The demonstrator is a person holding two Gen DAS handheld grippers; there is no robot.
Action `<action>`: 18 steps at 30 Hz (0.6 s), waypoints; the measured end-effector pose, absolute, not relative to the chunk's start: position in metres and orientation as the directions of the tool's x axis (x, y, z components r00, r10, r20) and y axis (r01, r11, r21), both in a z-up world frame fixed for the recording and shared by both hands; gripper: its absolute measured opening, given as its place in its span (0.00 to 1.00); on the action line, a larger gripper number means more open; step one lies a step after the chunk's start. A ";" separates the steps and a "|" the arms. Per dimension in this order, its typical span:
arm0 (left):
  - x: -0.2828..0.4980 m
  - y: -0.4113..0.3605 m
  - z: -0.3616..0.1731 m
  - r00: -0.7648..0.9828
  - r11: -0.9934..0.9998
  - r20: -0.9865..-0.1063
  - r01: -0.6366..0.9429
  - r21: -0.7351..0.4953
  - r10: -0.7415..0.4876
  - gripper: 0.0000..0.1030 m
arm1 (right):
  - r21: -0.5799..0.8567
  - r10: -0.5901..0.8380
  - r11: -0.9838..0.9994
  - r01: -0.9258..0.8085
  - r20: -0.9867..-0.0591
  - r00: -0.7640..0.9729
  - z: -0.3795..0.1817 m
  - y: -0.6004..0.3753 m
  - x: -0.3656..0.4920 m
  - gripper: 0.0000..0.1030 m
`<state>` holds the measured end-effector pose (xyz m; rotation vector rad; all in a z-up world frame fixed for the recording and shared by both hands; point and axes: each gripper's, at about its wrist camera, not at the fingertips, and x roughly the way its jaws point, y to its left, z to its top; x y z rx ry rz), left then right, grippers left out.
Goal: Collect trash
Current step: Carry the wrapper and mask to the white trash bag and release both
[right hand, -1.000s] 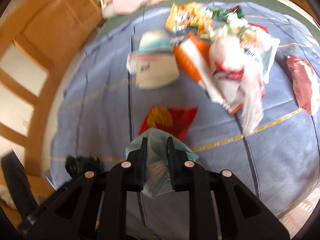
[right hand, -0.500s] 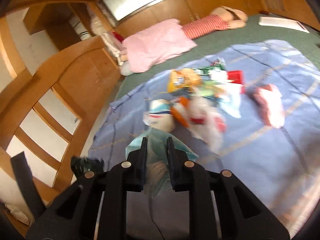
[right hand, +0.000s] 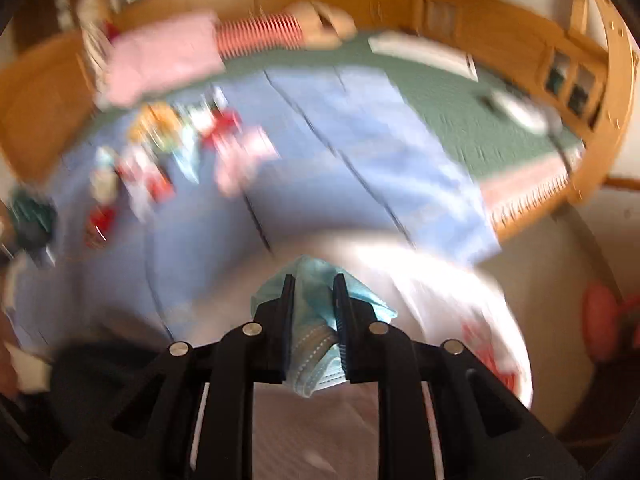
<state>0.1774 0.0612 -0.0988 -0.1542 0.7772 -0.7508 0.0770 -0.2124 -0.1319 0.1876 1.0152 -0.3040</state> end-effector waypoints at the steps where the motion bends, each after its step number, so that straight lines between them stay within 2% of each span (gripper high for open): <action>1: 0.176 0.054 -0.100 0.443 0.710 -0.575 0.574 -0.408 -0.688 0.55 | 0.029 -0.127 0.943 0.333 -0.890 0.437 -0.144 -0.218 0.075 0.26; 2: 0.174 0.039 -0.101 0.376 0.655 -0.563 0.605 -0.452 -0.736 0.55 | 0.080 -0.061 0.936 0.343 -0.922 0.383 -0.158 -0.226 0.072 0.30; 3: 0.170 0.031 -0.104 0.337 0.622 -0.555 0.622 -0.475 -0.760 0.55 | 0.138 -0.019 0.912 0.386 -0.926 0.378 -0.163 -0.238 0.064 0.41; 4: 0.166 0.021 -0.106 0.293 0.587 -0.549 0.641 -0.495 -0.783 0.56 | 0.174 -0.015 0.886 0.430 -0.915 0.403 -0.161 -0.250 0.058 0.55; 6: 0.155 -0.006 -0.113 0.193 0.510 -0.543 0.682 -0.525 -0.817 0.57 | 0.206 -0.095 0.826 0.525 -0.867 0.490 -0.142 -0.274 0.042 0.66; 9: 0.136 -0.039 -0.130 0.039 0.403 -0.543 0.714 -0.572 -0.839 0.60 | 0.205 -0.208 0.786 0.583 -0.801 0.562 -0.109 -0.296 0.026 0.67; 12: 0.125 -0.069 -0.149 -0.093 0.328 -0.544 0.709 -0.624 -0.834 0.73 | 0.198 -0.264 0.776 0.599 -0.760 0.594 -0.093 -0.303 0.018 0.73; 13: 0.124 -0.073 -0.154 -0.106 0.327 -0.547 0.702 -0.633 -0.830 0.81 | 0.199 -0.272 0.776 0.599 -0.751 0.602 -0.091 -0.302 0.014 0.73; 14: 0.127 -0.077 -0.158 -0.109 0.339 -0.552 0.686 -0.644 -0.827 0.84 | 0.200 -0.275 0.778 0.596 -0.743 0.610 -0.091 -0.303 0.012 0.74; 16: 0.142 -0.071 -0.161 -0.111 0.355 -0.532 0.629 -0.692 -0.840 0.84 | 0.196 -0.274 0.785 0.587 -0.740 0.614 -0.092 -0.299 0.014 0.74; 18: 0.166 -0.047 -0.160 -0.071 0.357 -0.462 0.535 -0.765 -0.884 0.87 | 0.200 -0.259 0.793 0.575 -0.743 0.617 -0.091 -0.296 0.020 0.74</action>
